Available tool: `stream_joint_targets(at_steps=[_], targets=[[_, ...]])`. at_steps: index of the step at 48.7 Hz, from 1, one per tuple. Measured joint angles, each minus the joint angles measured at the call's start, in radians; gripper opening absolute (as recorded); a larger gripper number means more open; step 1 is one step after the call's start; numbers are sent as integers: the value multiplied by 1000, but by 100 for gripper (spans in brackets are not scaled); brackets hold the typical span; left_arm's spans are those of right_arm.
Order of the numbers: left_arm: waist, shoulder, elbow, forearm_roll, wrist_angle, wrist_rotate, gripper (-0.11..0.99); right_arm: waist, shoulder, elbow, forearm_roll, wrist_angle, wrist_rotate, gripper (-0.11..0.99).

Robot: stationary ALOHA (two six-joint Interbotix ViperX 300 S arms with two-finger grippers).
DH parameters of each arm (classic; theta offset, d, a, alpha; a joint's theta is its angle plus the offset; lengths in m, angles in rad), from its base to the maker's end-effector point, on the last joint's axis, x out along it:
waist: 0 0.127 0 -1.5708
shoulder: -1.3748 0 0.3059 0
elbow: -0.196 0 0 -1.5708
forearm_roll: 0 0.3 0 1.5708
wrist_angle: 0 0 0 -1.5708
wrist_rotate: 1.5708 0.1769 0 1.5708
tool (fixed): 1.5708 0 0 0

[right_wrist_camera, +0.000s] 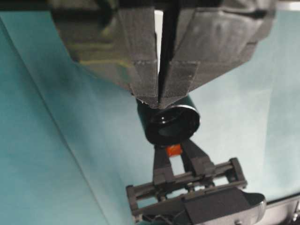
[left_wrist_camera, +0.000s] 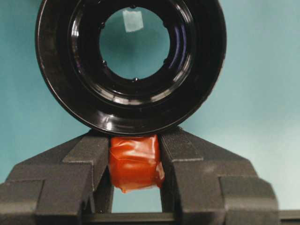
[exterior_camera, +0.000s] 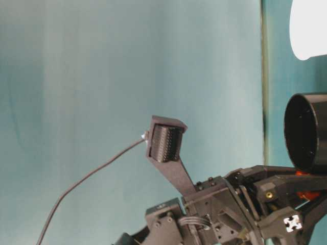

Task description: Put the paper cup into the moved red handle cup holder.

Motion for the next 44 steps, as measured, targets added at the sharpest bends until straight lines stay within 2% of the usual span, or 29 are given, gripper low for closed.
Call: stream_joint_targets(at_steps=[9, 44], targets=[[0, 0, 12, 0, -23, 0, 28, 0, 0, 0, 0, 0, 2, -9], [-6, 0, 15, 2, -26, -5, 28, -2, -2, 0, 0, -3, 0, -9]])
